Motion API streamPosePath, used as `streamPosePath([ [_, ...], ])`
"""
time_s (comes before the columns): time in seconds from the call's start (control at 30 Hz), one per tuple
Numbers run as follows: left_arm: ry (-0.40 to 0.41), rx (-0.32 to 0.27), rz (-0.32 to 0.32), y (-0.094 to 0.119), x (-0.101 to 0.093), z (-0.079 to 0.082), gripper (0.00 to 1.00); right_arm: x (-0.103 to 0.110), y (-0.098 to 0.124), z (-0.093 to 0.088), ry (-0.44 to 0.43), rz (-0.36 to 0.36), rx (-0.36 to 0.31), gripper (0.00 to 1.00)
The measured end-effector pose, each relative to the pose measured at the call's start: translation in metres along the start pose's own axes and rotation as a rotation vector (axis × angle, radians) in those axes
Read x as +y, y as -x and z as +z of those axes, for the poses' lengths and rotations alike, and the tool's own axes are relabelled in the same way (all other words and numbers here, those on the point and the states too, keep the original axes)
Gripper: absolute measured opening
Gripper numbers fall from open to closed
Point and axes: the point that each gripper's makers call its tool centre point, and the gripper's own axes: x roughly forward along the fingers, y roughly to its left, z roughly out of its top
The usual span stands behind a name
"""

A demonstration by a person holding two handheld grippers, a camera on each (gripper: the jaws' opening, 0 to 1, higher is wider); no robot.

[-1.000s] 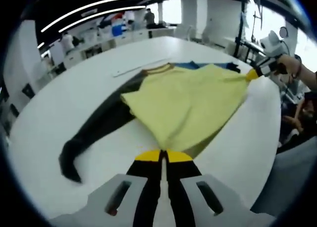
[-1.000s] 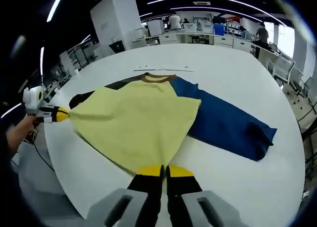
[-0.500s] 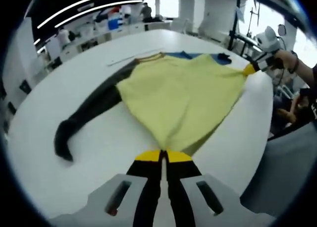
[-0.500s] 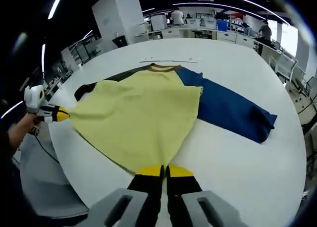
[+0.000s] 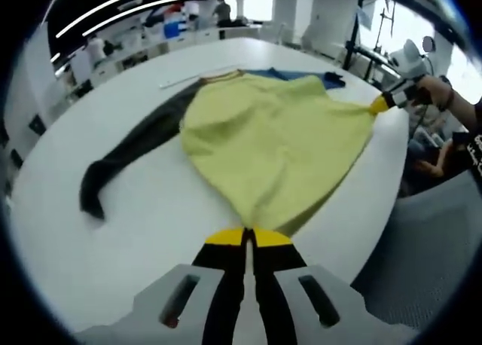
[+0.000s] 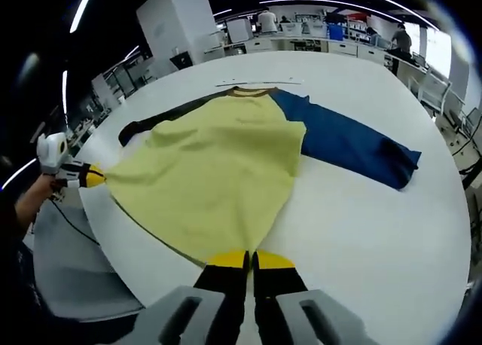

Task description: Fold the garment on the visible template until the final outline fits inside the template.

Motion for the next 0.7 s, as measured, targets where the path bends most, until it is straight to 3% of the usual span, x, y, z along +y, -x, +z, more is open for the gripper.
streamPosePath([
  [0.7,0.017,0.058,-0.017,0.009,-0.014,-0.034,0.00,0.013,0.003,-0.047,-0.022,-0.005,0.065,0.00],
])
